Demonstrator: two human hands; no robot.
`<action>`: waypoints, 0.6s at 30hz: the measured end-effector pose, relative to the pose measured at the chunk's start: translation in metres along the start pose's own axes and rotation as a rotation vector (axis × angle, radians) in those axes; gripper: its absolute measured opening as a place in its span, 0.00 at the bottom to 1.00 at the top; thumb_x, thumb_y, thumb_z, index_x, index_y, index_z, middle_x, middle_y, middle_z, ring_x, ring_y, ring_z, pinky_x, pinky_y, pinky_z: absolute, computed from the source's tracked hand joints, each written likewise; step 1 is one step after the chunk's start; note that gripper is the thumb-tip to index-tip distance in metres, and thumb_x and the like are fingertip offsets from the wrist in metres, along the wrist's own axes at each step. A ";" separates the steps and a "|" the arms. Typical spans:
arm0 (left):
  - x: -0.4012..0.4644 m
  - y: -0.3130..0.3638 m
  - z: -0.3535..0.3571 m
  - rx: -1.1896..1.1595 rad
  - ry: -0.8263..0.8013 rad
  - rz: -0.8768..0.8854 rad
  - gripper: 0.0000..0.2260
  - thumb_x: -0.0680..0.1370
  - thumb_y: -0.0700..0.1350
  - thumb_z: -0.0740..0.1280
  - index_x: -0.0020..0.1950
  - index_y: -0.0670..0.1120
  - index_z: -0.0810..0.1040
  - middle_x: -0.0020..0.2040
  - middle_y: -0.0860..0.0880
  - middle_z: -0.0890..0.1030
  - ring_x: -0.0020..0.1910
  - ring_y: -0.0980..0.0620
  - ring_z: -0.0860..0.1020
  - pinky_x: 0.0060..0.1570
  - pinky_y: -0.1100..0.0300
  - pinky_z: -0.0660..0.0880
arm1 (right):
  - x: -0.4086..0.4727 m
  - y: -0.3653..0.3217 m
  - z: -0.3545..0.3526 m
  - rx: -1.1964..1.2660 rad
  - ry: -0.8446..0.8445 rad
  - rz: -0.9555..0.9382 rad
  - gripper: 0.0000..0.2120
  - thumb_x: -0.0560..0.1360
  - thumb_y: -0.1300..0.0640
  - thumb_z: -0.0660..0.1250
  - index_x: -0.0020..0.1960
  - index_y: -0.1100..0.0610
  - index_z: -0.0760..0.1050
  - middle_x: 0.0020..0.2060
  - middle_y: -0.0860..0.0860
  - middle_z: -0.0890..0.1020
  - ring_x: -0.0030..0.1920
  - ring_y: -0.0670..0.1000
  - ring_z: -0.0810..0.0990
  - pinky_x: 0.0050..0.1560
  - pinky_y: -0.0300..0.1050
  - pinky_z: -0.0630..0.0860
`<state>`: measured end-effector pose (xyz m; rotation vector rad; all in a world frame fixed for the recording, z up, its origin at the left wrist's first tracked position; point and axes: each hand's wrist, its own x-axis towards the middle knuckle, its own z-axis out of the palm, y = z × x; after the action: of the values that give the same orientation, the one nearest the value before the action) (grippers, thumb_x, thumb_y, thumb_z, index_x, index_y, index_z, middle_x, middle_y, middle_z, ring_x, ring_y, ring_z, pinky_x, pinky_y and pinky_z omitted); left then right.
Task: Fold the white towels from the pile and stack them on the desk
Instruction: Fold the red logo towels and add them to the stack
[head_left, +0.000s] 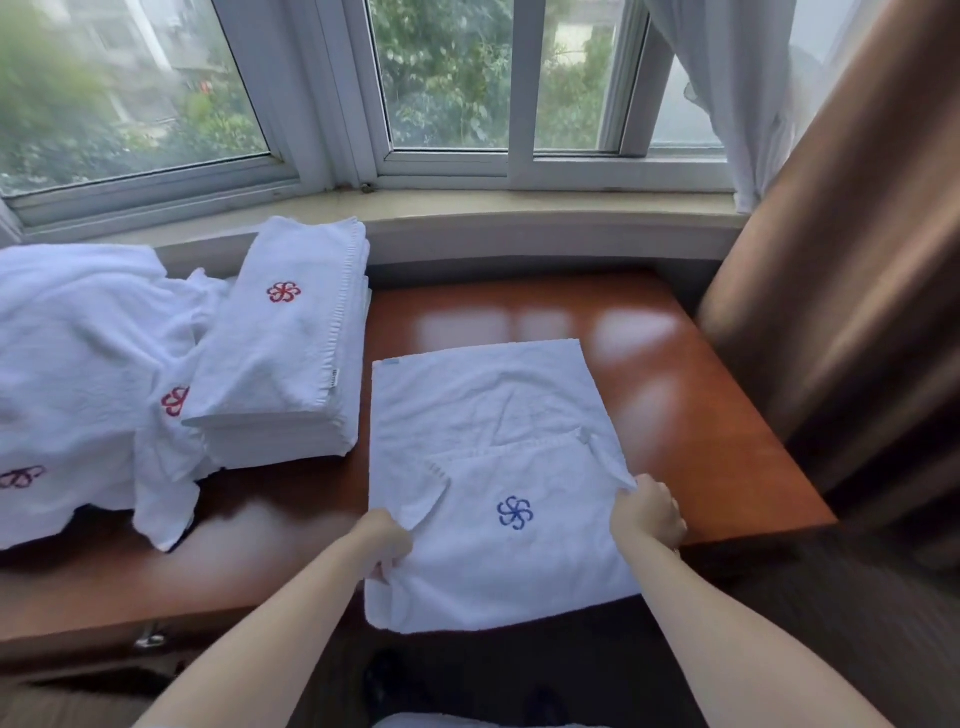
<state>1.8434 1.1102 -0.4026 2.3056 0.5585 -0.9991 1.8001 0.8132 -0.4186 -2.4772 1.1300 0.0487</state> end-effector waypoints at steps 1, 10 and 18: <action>0.000 -0.001 0.005 -0.138 -0.027 -0.024 0.09 0.70 0.29 0.55 0.40 0.41 0.68 0.36 0.44 0.68 0.29 0.50 0.67 0.22 0.64 0.65 | 0.000 0.005 -0.001 0.005 0.027 0.000 0.13 0.80 0.61 0.56 0.60 0.56 0.75 0.57 0.55 0.76 0.58 0.56 0.74 0.58 0.49 0.69; 0.001 -0.038 0.026 -0.811 0.127 0.100 0.07 0.79 0.51 0.66 0.49 0.47 0.74 0.50 0.47 0.79 0.52 0.44 0.78 0.55 0.48 0.76 | -0.001 0.034 -0.010 0.207 -0.042 -0.015 0.13 0.79 0.58 0.53 0.58 0.58 0.74 0.55 0.56 0.76 0.53 0.59 0.75 0.53 0.53 0.73; -0.011 -0.068 0.031 -0.347 0.466 0.300 0.10 0.83 0.47 0.58 0.55 0.44 0.76 0.49 0.47 0.79 0.46 0.49 0.75 0.45 0.55 0.70 | -0.011 0.040 -0.005 0.137 -0.055 -0.068 0.17 0.82 0.57 0.50 0.64 0.60 0.73 0.59 0.58 0.74 0.58 0.60 0.73 0.56 0.53 0.72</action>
<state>1.7814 1.1402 -0.4344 2.2137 0.4965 -0.1986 1.7629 0.7953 -0.4263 -2.3758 0.9915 0.0186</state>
